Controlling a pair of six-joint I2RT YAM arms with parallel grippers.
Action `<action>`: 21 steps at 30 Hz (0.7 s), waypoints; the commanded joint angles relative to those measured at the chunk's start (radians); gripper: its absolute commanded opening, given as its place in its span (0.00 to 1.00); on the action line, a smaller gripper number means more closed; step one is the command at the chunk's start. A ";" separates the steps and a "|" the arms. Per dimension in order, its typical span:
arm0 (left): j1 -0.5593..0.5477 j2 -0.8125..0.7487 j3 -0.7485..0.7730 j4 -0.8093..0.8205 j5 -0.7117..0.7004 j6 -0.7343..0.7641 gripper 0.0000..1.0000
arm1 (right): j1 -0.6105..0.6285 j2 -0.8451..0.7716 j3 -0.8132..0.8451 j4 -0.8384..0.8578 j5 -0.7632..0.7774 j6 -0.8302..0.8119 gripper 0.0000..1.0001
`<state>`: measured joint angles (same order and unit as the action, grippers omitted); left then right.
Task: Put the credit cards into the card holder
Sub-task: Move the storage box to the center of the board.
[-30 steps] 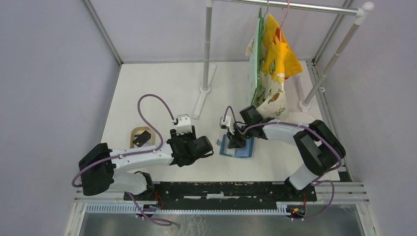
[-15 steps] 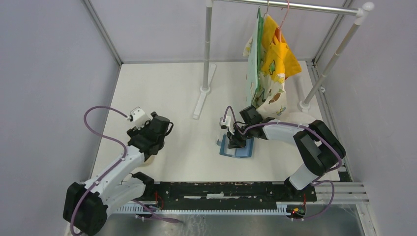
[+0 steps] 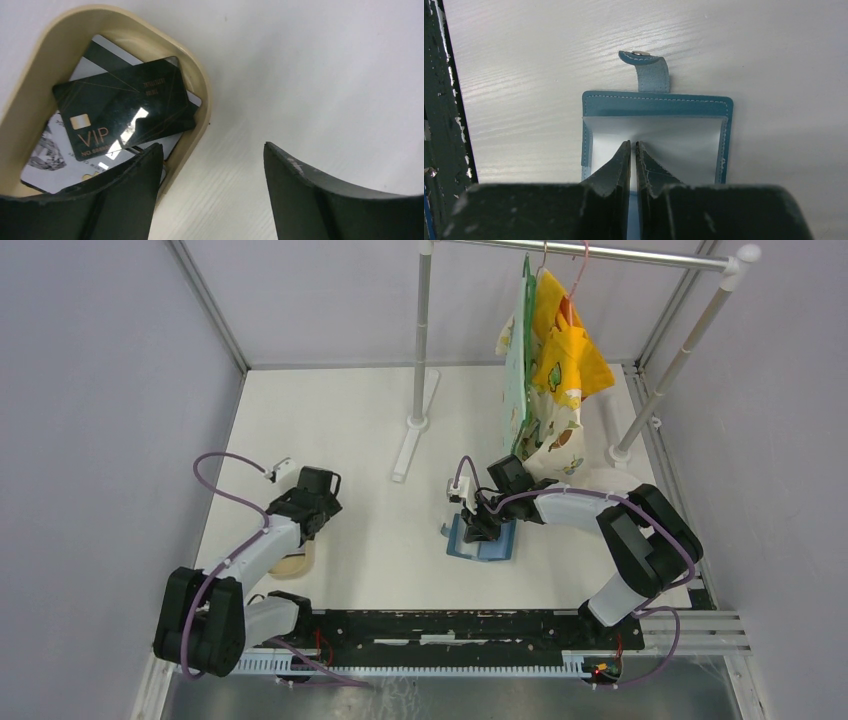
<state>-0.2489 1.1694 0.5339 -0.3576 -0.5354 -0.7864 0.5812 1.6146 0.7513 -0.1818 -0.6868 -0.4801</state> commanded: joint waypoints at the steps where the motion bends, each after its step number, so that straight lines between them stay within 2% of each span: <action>1: 0.009 -0.003 -0.001 0.102 0.117 0.035 0.72 | -0.003 -0.018 0.023 -0.002 0.003 -0.014 0.13; 4: 0.010 0.011 0.008 0.176 0.255 0.062 0.59 | -0.003 -0.019 0.023 -0.003 0.004 -0.015 0.13; 8: 0.008 0.104 0.055 0.260 0.416 0.079 0.47 | -0.003 -0.018 0.023 -0.005 0.007 -0.015 0.13; 16: -0.004 0.329 0.182 0.398 0.647 0.043 0.42 | -0.005 -0.018 0.025 -0.013 0.015 -0.031 0.13; 21: -0.037 0.369 0.214 0.436 0.651 0.020 0.44 | -0.004 -0.018 0.028 -0.020 0.015 -0.041 0.13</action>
<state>-0.2642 1.5326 0.7048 -0.0143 0.0494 -0.7536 0.5804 1.6146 0.7517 -0.1886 -0.6868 -0.5003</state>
